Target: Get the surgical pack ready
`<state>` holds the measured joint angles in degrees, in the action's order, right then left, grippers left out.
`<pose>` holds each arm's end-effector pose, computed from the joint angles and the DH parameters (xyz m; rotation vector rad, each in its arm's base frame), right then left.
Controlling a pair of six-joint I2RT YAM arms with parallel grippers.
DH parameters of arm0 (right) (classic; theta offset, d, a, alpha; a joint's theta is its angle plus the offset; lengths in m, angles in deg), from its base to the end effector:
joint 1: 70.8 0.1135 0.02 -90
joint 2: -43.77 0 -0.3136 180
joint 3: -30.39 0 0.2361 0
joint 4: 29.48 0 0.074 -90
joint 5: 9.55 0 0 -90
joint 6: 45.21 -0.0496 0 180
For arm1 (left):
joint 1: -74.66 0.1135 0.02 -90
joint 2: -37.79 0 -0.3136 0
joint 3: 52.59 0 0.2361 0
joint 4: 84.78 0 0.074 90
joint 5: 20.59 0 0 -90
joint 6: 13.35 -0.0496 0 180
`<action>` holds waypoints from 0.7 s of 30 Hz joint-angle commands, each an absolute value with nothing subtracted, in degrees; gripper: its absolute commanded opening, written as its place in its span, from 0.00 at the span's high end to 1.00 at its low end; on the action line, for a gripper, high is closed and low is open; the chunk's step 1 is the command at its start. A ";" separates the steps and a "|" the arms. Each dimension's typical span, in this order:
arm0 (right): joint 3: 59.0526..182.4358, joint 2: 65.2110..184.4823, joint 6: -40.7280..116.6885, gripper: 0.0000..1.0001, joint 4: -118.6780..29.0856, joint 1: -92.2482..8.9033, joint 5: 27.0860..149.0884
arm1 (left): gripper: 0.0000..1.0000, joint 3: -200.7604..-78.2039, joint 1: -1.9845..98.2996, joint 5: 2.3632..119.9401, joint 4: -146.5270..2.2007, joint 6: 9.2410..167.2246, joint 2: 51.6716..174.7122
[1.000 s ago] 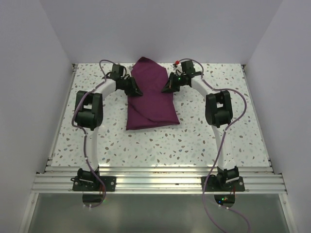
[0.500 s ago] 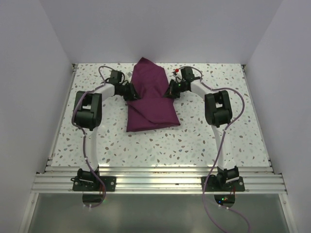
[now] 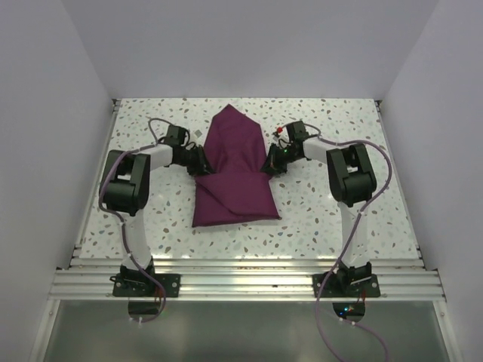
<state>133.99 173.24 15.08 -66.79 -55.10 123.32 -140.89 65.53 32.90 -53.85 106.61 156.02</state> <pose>0.4545 0.1628 0.1541 0.0795 2.7484 1.2434 0.4183 -0.0971 0.1725 -0.2585 2.6775 -1.0661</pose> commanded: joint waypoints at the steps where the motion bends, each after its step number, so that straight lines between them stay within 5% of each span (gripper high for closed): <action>1: 127.47 166.13 17.98 1.00 -69.86 -55.33 120.44 | 0.89 -136.14 66.04 36.28 -50.81 102.67 150.73; 6: 131.58 163.39 19.31 1.00 -73.03 -55.33 117.89 | 0.84 -140.07 66.04 38.38 -46.60 101.18 146.25; 10: 138.79 164.96 17.11 1.00 -73.12 -55.24 118.24 | 0.63 -146.58 66.04 38.57 -45.89 102.13 146.85; 14: 144.85 168.65 14.92 1.00 -72.59 -55.07 117.36 | 0.52 -152.90 65.61 37.42 -47.21 103.54 152.11; 21: 154.70 175.34 11.57 1.00 -73.37 -53.22 112.46 | 0.72 -164.39 62.45 46.27 -47.05 107.68 160.47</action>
<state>151.85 172.89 13.68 -71.49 -54.53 116.78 -158.03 64.77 39.90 -49.22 106.21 156.24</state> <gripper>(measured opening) 0.008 0.307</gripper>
